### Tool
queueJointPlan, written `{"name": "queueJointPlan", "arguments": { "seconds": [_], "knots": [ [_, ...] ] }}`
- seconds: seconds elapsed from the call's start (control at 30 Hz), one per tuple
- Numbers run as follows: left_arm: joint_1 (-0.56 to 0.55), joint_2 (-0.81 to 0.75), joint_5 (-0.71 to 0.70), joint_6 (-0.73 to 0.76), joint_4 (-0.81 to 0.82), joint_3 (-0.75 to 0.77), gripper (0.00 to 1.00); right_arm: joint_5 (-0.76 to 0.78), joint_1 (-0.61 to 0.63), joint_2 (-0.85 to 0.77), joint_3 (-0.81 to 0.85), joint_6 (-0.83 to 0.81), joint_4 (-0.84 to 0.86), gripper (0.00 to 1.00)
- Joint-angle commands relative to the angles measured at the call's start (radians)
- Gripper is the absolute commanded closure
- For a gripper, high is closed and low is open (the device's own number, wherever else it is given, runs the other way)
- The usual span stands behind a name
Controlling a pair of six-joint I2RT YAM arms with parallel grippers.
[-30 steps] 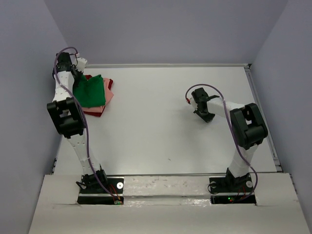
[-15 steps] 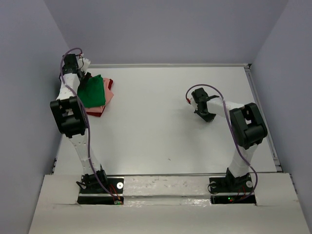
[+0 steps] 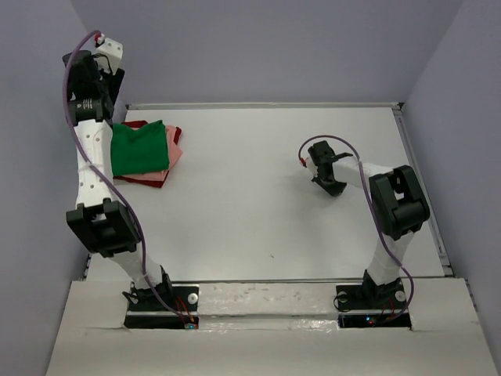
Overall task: Fold and stack the t-shirts
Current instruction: Neatly place the folded tshirt to the corner
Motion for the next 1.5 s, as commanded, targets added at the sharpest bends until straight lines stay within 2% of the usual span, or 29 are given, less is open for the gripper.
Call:
{"name": "queueJointPlan", "arguments": {
  "seconds": [0.0, 0.07, 0.1, 0.17, 0.2, 0.23, 0.27, 0.57, 0.8, 0.93, 1.1, 1.47],
  "knots": [
    [-0.003, -0.099, 0.08, -0.096, -0.017, -0.164, 0.37, -0.108, -0.006, -0.003, -0.005, 0.03, -0.014, 0.93],
    [-0.003, -0.127, 0.059, -0.108, 0.065, -0.257, 0.52, -0.114, -0.006, -0.003, -0.002, 0.031, -0.017, 0.97],
    [-0.003, -0.147, 0.039, -0.113, 0.095, -0.335, 0.65, -0.116, -0.006, -0.003, -0.002, 0.033, -0.017, 1.0],
    [-0.002, -0.15, 0.036, -0.118, 0.141, -0.381, 0.76, -0.122, -0.006, -0.003, -0.003, 0.033, -0.018, 1.0],
    [-0.002, -0.138, 0.033, -0.124, 0.161, -0.401, 0.89, -0.123, -0.006, -0.002, -0.003, 0.034, -0.02, 1.0],
    [-0.002, -0.127, 0.027, -0.133, 0.173, -0.406, 0.96, -0.123, -0.006, 0.0, -0.002, 0.034, -0.021, 1.0],
    [-0.002, -0.103, 0.016, -0.141, 0.188, -0.406, 1.0, -0.126, -0.006, 0.006, -0.002, 0.034, -0.021, 1.0],
    [0.001, 0.011, -0.041, -0.194, 0.336, -0.421, 1.0, -0.177, -0.006, 0.058, 0.038, 0.059, -0.066, 1.0],
    [0.015, 0.124, -0.104, -0.22, 0.339, -0.349, 1.0, -0.168, -0.006, 0.092, 0.04, 0.057, -0.069, 1.0],
    [0.026, 0.171, -0.13, -0.21, 0.342, -0.329, 1.0, -0.165, -0.006, 0.099, 0.041, 0.057, -0.072, 1.0],
    [0.044, 0.223, -0.199, -0.176, 0.449, -0.34, 1.0, -0.169, -0.006, 0.087, 0.04, 0.056, -0.08, 1.0],
    [0.063, 0.402, -0.275, -0.15, 0.455, -0.234, 1.0, -0.143, -0.006, 0.096, 0.034, 0.05, -0.081, 1.0]
  ]
}}
